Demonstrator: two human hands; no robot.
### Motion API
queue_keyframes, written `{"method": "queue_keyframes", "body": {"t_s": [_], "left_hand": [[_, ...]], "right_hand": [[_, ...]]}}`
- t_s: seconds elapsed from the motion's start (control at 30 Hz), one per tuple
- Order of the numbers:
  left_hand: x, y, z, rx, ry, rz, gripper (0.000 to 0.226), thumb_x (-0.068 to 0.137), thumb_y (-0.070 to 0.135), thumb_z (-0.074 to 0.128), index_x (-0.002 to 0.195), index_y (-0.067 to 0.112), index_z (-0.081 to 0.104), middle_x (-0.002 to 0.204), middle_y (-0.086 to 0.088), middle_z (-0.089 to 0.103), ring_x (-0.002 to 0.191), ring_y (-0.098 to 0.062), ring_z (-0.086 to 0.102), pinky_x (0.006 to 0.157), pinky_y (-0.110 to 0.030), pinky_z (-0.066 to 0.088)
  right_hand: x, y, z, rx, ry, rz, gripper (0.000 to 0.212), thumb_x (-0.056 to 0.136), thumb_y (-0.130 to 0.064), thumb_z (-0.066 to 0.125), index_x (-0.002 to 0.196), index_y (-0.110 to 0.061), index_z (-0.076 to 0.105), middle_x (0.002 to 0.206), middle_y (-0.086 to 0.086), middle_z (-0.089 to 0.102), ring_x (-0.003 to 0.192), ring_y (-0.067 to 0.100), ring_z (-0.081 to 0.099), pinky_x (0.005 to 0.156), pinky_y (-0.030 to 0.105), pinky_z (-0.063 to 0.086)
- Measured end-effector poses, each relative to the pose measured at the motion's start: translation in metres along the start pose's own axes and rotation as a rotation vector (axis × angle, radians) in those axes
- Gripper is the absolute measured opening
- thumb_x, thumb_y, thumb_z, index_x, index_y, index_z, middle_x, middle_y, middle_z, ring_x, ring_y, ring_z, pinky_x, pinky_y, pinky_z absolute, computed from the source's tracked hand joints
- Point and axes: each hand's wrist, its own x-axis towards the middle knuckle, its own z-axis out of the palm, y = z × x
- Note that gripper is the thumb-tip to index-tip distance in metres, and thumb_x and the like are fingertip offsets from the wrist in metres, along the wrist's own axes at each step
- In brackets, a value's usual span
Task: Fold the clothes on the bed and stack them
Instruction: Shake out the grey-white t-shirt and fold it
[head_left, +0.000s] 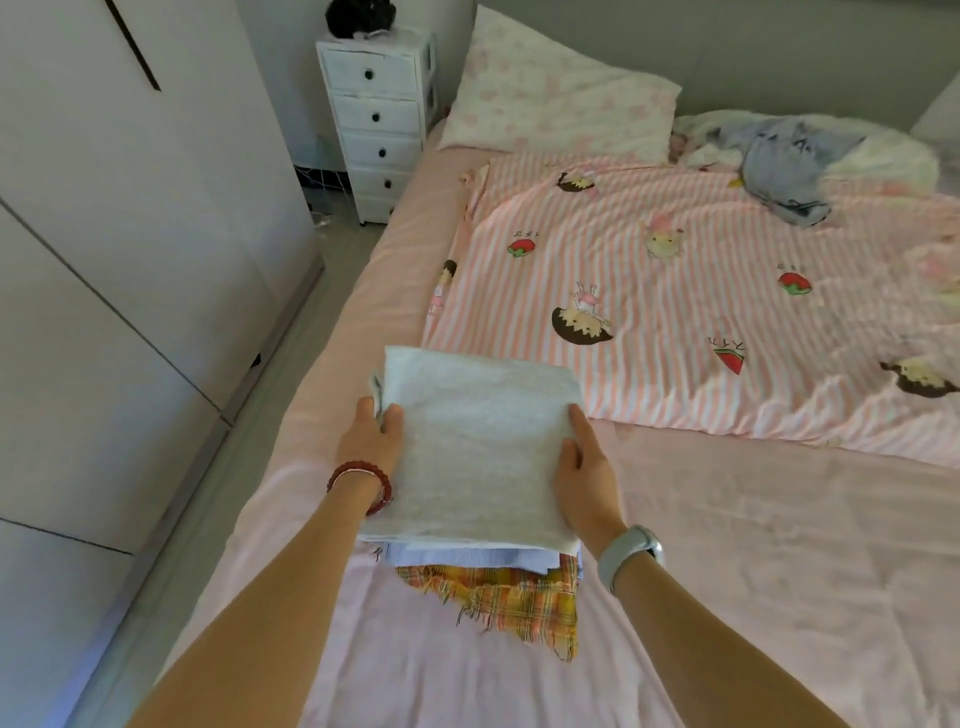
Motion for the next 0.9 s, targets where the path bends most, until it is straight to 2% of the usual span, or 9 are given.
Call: {"method": "queue_keyframes", "body": {"t_s": [0.13,0.27,0.37,0.43,0.53,0.6,0.67,0.8,0.9], "left_hand": [[0.009,-0.008,0.016,0.043,-0.009,-0.028,0.033,0.097,0.041,0.033,0.112,0.011,0.038,0.089,-0.015,0.059,0.077,-0.032,0.055,0.068,-0.038,0.044],[0.0,0.004,0.018,0.177,0.162,0.028,0.048,0.094,0.038,0.041,0.134,0.013,0.032,0.124,-0.015,0.05,0.105,-0.035,0.052,0.084,-0.044,0.044],[-0.018,0.013,0.014,0.327,0.371,0.286,0.055,0.091,0.03,0.05,0.141,0.014,0.033,0.144,-0.016,0.035,0.131,-0.037,0.033,0.104,-0.054,0.026],[-0.032,0.013,0.019,0.439,0.303,0.495,0.054,0.093,0.036,0.042,0.143,0.018,0.033,0.15,-0.013,0.03,0.139,-0.037,0.022,0.109,-0.057,0.013],[-0.041,0.004,0.036,0.572,0.042,0.545,0.058,0.093,0.049,0.022,0.148,0.033,0.014,0.157,-0.005,0.006,0.144,-0.029,-0.002,0.113,-0.053,0.0],[-0.038,-0.004,0.043,0.584,0.039,0.516,0.059,0.091,0.052,0.019,0.147,0.035,0.01,0.158,-0.003,0.003,0.144,-0.027,-0.004,0.114,-0.05,-0.003],[-0.038,-0.007,0.048,0.606,0.056,0.517,0.062,0.089,0.054,0.014,0.147,0.036,0.004,0.158,-0.004,0.002,0.144,-0.027,-0.004,0.113,-0.048,-0.005],[-0.04,-0.012,0.057,0.712,-0.038,0.476,0.06,0.093,0.055,0.012,0.135,0.039,-0.026,0.156,-0.003,-0.016,0.142,-0.026,-0.017,0.113,-0.05,-0.007],[-0.038,-0.002,0.051,0.753,-0.124,0.448,0.062,0.093,0.055,0.013,0.14,0.038,-0.024,0.155,-0.002,-0.02,0.142,-0.027,-0.018,0.113,-0.054,-0.003]], "right_hand": [[0.011,0.009,0.004,-0.153,0.028,-0.028,0.047,0.101,-0.022,0.027,0.145,-0.034,0.022,0.122,0.008,0.053,0.089,0.021,0.057,0.077,0.036,0.051],[0.012,0.007,0.0,-0.369,0.037,0.021,0.046,0.101,-0.032,0.024,0.145,-0.038,0.018,0.119,0.008,0.042,0.084,0.02,0.049,0.075,0.032,0.042],[0.004,0.003,-0.003,-0.709,0.148,-0.081,0.047,0.099,-0.025,0.03,0.145,-0.032,0.022,0.139,0.012,0.028,0.123,0.031,0.035,0.097,0.043,0.033],[-0.007,-0.001,-0.002,-0.765,0.233,-0.278,0.049,0.095,-0.013,0.034,0.143,-0.019,0.034,0.145,0.018,0.031,0.134,0.037,0.029,0.107,0.051,0.024],[-0.025,0.003,0.012,-0.854,0.185,-0.525,0.05,0.092,-0.026,0.029,0.138,-0.016,0.043,0.145,0.017,0.038,0.136,0.038,0.03,0.107,0.059,0.017],[-0.025,0.012,0.019,-0.902,0.034,-0.461,0.055,0.094,-0.041,0.016,0.147,-0.028,0.021,0.156,0.005,0.007,0.144,0.027,-0.001,0.112,0.052,0.001],[-0.014,0.027,0.017,-0.914,-0.053,-0.398,0.054,0.095,-0.048,0.013,0.147,-0.037,0.0,0.152,-0.005,-0.018,0.139,0.017,-0.024,0.113,0.047,-0.008],[-0.007,0.042,0.012,-0.939,-0.134,-0.36,0.058,0.096,-0.049,0.018,0.146,-0.039,-0.008,0.149,-0.006,-0.027,0.135,0.015,-0.029,0.114,0.048,-0.005],[-0.006,0.035,0.007,-0.909,-0.221,-0.333,0.058,0.096,-0.049,0.02,0.146,-0.038,-0.006,0.153,-0.005,-0.026,0.139,0.018,-0.026,0.113,0.05,-0.006]]}}
